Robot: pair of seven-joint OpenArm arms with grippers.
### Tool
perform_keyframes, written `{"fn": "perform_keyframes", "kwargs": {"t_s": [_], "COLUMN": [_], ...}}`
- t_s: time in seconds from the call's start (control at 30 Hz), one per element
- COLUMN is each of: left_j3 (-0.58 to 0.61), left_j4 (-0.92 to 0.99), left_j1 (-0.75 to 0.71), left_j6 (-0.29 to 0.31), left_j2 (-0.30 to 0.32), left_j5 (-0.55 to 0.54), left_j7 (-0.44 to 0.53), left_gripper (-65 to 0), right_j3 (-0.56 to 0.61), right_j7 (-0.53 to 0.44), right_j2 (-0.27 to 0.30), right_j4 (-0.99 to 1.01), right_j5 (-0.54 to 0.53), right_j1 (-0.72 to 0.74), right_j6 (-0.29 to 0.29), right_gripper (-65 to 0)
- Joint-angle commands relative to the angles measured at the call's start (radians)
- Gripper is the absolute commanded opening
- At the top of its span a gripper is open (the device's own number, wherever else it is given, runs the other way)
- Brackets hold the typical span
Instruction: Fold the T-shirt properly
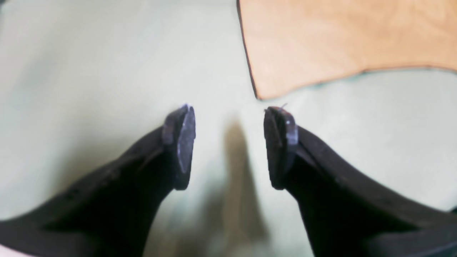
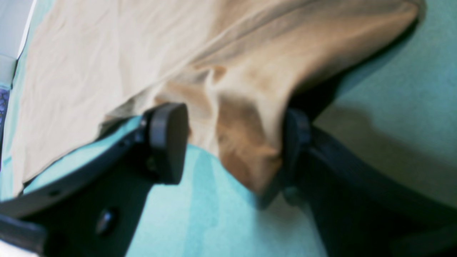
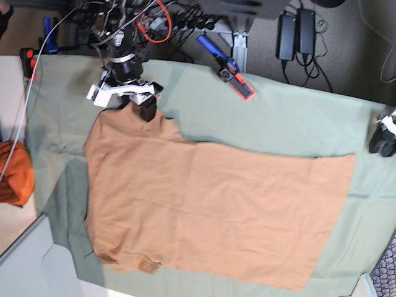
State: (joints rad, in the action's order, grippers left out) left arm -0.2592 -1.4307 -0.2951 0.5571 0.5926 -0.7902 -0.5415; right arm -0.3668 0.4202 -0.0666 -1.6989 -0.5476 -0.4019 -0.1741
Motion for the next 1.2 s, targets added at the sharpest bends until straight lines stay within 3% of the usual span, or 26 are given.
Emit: {"fn": "perform_keyframes", "kwargs": {"t_s": [0.0,0.37,0.53,1.17], "left_j3": [0.009,0.179,0.182,0.182], "left_j4": [0.0,0.045,0.045,0.077], "left_j1": [0.028,0.113,0.115,0.212], "left_j6": [0.008,0.009,0.008,0.004], "left_j2": [0.017,0.001,-0.031,-0.035], "left_j5": [-0.013,0.008,0.025,0.046], "left_j7": [0.02,0.016,0.018,0.037], "left_gripper": [-30.5,-30.5,-30.5,-30.5], "right_j3": [0.002,0.002,0.002,0.002], "right_j7": [0.025,0.025,0.026,0.026], "right_j2": [0.0,0.0,0.0,0.0], "right_j4": [-0.005,-0.005,-0.005,-0.005], "right_j5": [0.01,0.043,0.043,0.043], "right_j1": [-0.006,-0.011,-0.011,-0.027], "right_j6": [0.01,0.01,0.01,0.01], "right_gripper": [-26.8,-26.8,-26.8,-26.8]}}
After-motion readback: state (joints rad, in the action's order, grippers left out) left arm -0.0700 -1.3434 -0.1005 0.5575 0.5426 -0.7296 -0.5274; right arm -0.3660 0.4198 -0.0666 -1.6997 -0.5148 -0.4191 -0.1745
